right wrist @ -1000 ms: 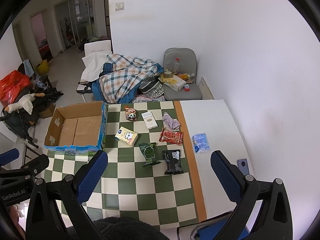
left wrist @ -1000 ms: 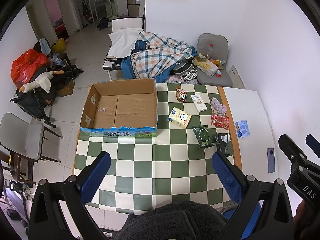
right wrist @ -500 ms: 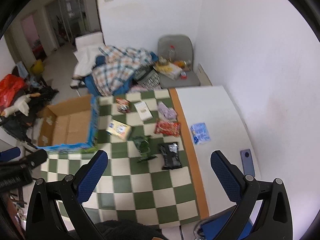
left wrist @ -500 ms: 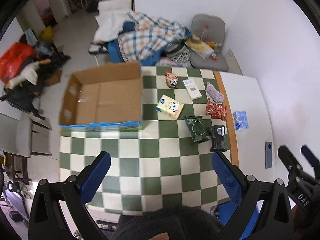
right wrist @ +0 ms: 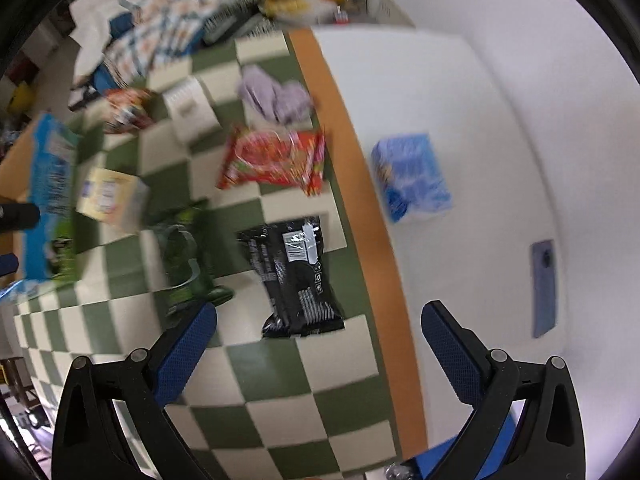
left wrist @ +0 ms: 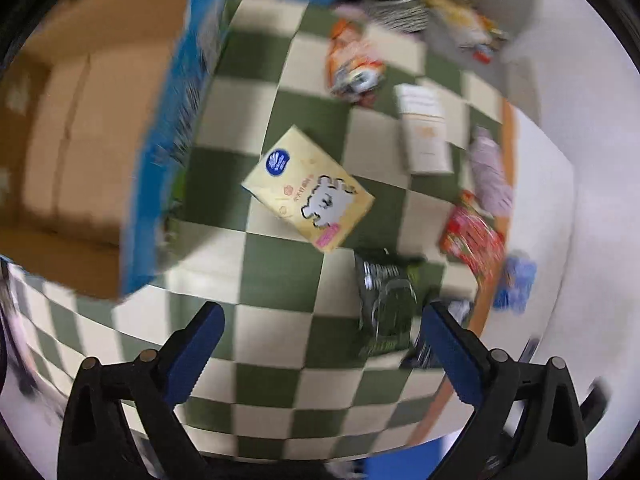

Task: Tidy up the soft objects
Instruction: 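Grasp the Vinda tissue pack with the left tool while the right tool grasps the black snack bag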

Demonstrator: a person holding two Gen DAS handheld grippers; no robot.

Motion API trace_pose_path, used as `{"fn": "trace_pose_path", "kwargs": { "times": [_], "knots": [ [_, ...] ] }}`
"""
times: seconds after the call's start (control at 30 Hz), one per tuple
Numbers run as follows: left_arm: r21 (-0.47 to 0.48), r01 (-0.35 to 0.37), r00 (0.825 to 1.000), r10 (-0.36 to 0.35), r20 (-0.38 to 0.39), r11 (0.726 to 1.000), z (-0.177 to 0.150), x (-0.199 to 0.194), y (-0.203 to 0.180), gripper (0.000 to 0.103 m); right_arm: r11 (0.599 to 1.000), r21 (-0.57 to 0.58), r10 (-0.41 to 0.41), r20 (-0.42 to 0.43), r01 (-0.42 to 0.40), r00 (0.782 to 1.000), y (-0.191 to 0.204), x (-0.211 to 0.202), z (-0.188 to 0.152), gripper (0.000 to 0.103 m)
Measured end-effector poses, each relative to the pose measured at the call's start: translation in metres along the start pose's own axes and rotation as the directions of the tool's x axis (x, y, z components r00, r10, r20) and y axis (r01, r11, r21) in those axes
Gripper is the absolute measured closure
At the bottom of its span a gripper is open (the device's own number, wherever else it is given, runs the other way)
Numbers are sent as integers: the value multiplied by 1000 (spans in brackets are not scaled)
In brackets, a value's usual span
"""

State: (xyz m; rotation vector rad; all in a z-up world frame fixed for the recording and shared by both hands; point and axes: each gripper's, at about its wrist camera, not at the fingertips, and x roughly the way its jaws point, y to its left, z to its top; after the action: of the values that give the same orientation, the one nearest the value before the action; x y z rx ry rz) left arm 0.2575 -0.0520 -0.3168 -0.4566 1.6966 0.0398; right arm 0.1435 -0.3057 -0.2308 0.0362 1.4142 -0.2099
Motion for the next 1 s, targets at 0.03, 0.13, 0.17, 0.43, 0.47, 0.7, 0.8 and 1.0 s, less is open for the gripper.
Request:
{"fn": "trace_pose_path", "kwargs": {
  "times": [0.03,0.13,0.17,0.43,0.47,0.7,0.8,1.0],
  "knots": [
    [-51,22,999,-23,-30,998,10,14,2,4,1000,5,-3,-21,3,1000,-1,17,4,0],
    [-126,14,996,-25,-88,992,31,42,2,4,1000,18,17,-54,-16,998,-2,50,14,0],
    [-142,5,994,-20,-108,990,37,50,2,4,1000,19,17,-69,-15,998,-1,60,17,0],
    [-238,-62,982,17,-189,969,81,89,11,4,998,39,43,-126,-38,991,7,104,31,0],
    [-237,-79,980,33,-194,968,84,91,11,4,998,42,45,-132,-40,990,8,108,32,0],
    [-23,-205,969,199,-145,979,73,92,-13,36,998,39,54,-195,-47,979,7,153,39,0],
    [167,-302,946,316,-68,939,52,93,-36,37,998,33,50,-217,-43,975,4,173,36,2],
    [332,-377,922,385,44,864,11,93,-59,39,990,69,135,-247,-122,960,1,206,27,23]
  ]
}}
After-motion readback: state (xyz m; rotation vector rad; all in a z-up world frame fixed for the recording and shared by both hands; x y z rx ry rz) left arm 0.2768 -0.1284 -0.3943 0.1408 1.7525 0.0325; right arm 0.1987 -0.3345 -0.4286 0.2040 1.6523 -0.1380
